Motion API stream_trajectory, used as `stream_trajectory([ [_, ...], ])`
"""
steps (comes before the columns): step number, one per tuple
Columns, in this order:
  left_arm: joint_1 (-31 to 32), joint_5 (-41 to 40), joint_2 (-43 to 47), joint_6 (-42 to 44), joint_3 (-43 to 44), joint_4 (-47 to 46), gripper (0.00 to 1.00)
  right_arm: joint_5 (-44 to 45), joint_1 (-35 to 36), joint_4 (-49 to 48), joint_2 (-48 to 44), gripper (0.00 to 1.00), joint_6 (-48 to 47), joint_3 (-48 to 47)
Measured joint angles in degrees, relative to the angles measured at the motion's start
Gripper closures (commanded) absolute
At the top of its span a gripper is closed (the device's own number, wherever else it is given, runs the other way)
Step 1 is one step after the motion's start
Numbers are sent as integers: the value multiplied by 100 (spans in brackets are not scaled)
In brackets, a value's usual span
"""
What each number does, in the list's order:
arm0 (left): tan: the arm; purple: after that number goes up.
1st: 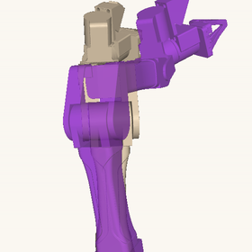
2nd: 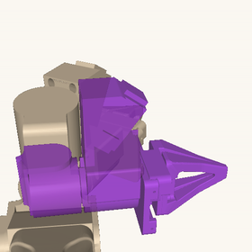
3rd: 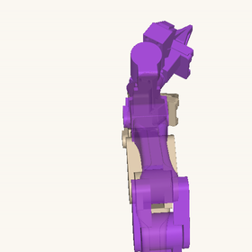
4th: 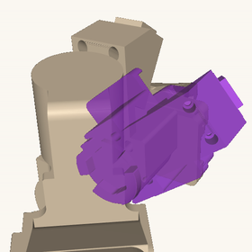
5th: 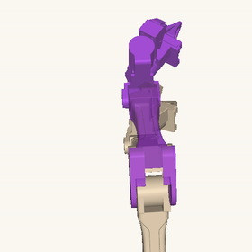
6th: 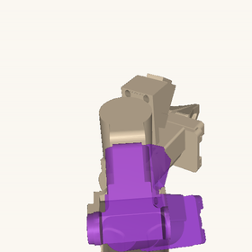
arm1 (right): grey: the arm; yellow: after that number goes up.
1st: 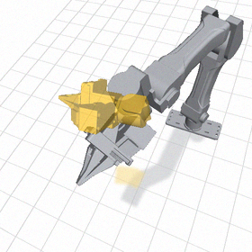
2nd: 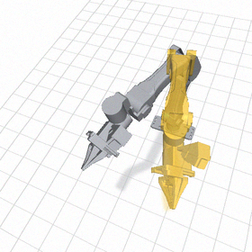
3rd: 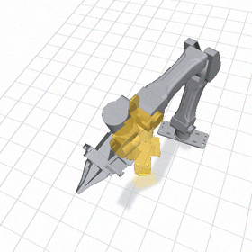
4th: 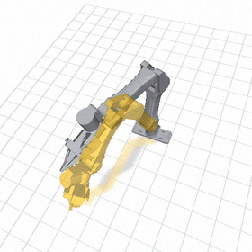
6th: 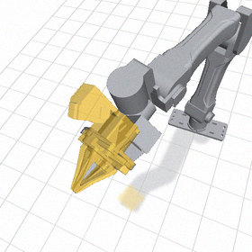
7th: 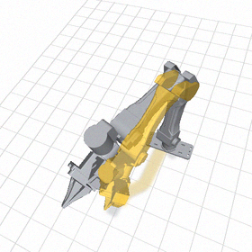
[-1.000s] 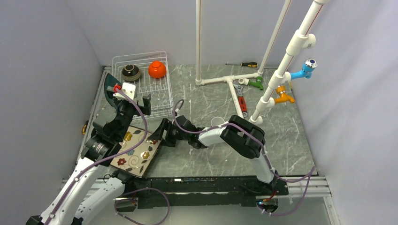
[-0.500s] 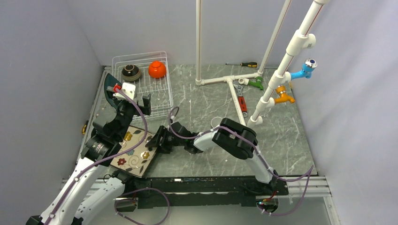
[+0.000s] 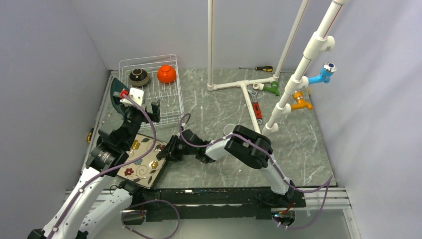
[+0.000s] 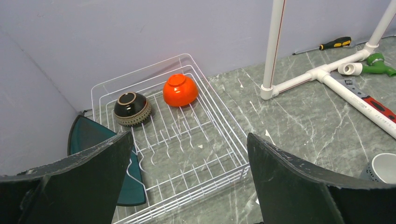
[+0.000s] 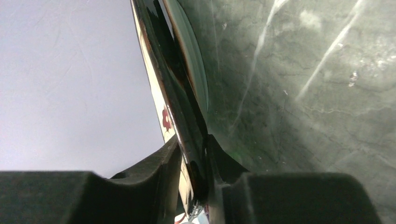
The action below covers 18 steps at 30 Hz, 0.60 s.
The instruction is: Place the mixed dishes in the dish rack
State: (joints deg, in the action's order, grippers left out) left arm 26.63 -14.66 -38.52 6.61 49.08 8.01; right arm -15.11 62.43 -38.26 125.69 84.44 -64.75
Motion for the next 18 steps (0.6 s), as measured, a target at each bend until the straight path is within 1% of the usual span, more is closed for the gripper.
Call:
stream_trajectory([
  [5,0,0,-11,0,0,0,3,-39,-39,-2,13,93,33,11],
  [8,0,0,-33,0,0,0,3,-63,-55,-146,13,98,118,28],
  [10,0,0,-50,0,-7,-2,3,-79,-81,-214,13,100,153,59],
  [18,0,-2,-87,2,-15,0,3,-164,-160,-551,13,100,219,278],
])
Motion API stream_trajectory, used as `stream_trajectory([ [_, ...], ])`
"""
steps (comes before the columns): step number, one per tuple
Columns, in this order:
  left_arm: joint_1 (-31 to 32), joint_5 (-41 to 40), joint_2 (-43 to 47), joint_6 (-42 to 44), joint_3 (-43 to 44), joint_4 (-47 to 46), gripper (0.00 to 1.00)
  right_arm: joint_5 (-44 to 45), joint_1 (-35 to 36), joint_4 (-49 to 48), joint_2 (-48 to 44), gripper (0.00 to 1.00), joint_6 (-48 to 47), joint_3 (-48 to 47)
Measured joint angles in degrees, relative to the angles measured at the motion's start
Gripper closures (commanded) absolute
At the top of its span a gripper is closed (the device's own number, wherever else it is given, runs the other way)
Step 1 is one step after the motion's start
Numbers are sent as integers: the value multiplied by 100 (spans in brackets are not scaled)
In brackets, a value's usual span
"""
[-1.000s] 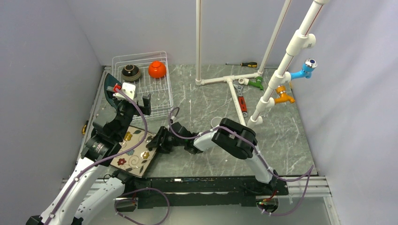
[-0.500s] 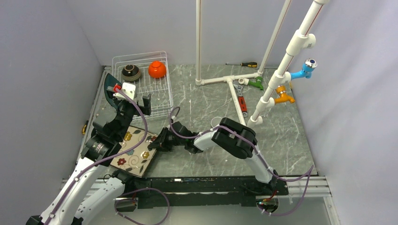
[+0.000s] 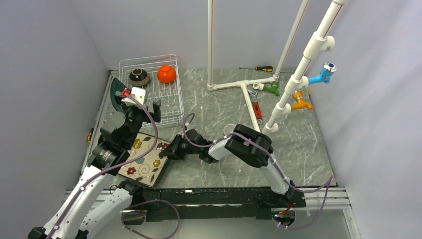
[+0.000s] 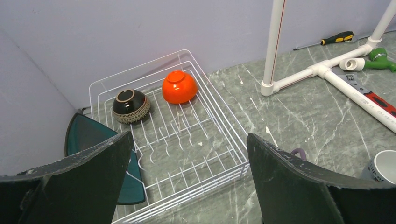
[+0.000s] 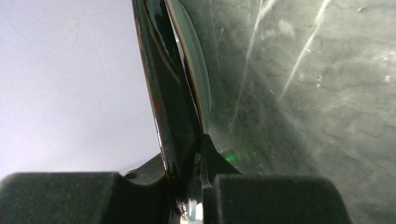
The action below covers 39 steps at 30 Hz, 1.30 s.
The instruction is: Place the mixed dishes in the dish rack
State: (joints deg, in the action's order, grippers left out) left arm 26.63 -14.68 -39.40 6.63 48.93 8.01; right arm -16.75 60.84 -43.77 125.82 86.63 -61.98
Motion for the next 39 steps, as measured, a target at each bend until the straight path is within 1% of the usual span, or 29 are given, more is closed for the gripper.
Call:
stream_trajectory([
  [9,0,-2,-33,-2,-20,2,3,-153,-111,-538,-2,100,0,330],
  [20,0,-26,-52,-4,-61,-24,4,-236,-131,-901,-129,100,-122,664],
  [29,0,-33,-122,-7,-85,-37,4,-337,-170,-1117,-570,100,-208,1019],
  [37,0,-68,-131,-20,-92,-46,4,-350,-444,-1488,-1311,100,-203,1840],
  [39,0,-70,-131,-22,-92,-44,2,-339,-518,-1587,-1499,100,-197,2109],
])
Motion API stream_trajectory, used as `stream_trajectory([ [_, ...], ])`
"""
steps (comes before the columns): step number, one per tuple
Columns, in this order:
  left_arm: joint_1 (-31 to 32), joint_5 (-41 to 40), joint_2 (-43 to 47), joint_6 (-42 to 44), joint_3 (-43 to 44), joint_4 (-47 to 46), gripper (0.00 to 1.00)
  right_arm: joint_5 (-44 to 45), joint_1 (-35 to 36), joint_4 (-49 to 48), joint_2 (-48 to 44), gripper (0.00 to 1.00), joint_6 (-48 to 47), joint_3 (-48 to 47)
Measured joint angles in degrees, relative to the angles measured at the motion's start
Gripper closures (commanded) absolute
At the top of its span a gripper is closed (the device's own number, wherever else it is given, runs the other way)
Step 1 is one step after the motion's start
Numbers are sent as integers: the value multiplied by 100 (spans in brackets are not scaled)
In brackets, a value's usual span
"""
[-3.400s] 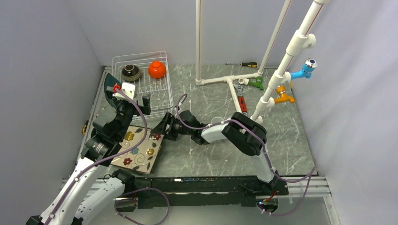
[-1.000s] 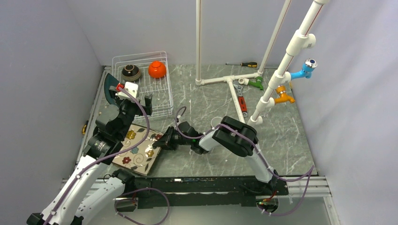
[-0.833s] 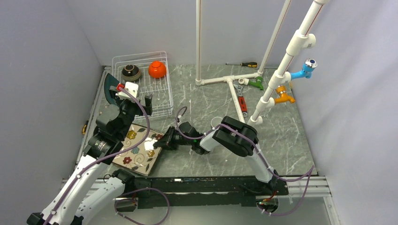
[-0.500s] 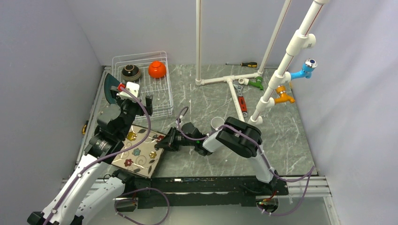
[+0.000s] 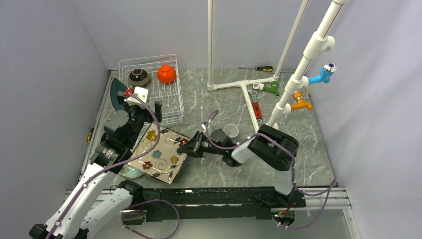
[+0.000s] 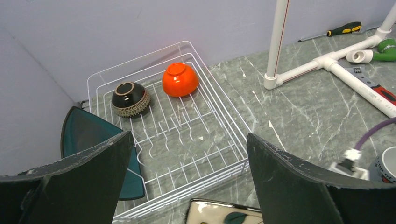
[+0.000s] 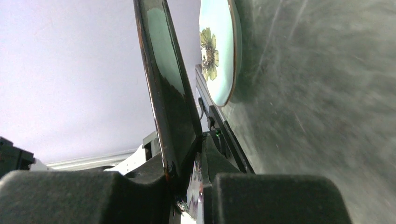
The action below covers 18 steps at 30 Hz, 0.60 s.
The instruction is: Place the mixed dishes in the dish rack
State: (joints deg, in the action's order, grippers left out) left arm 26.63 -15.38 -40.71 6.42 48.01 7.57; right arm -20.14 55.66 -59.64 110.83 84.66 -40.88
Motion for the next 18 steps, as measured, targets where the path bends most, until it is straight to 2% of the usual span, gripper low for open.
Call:
stream_trajectory([
  [11,-2,-326,66,-306,2,151,1,11,-634,-111,-1464,100,-9,1751],
  [18,-2,-201,195,-1058,240,1088,1,17,-1126,330,-2874,100,-136,2210],
])
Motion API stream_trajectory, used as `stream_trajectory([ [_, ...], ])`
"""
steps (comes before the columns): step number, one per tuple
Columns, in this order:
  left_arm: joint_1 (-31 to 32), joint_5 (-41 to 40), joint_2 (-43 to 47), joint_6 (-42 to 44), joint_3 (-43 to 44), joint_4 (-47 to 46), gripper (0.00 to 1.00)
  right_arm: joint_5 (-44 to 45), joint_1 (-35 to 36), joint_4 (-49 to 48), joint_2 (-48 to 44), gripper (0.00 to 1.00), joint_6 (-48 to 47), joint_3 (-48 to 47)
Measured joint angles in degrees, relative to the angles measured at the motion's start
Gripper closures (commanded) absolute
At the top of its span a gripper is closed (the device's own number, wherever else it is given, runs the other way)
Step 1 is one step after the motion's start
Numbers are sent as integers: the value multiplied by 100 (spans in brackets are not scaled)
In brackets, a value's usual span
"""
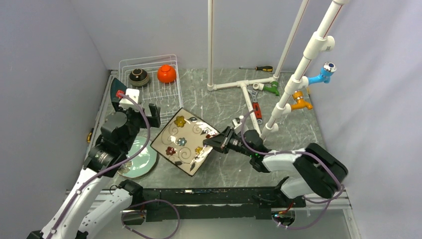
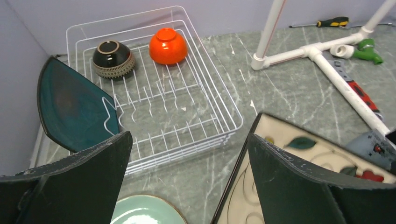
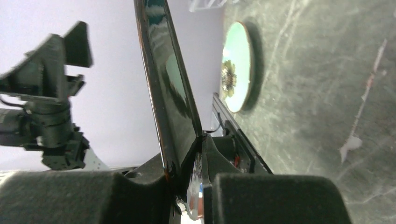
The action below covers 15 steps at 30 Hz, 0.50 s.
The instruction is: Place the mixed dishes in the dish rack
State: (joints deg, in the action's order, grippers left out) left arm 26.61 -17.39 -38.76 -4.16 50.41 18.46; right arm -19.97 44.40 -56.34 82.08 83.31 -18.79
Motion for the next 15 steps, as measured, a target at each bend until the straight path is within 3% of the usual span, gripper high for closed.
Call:
stream_trajectory([
  [8,0,658,678,-1130,498,1010,0,-55,-481,356,-1261,100,-138,223],
  [15,0,1661,1174,-2570,-96,1143,1,-72,-798,487,-1327,100,-85,291],
])
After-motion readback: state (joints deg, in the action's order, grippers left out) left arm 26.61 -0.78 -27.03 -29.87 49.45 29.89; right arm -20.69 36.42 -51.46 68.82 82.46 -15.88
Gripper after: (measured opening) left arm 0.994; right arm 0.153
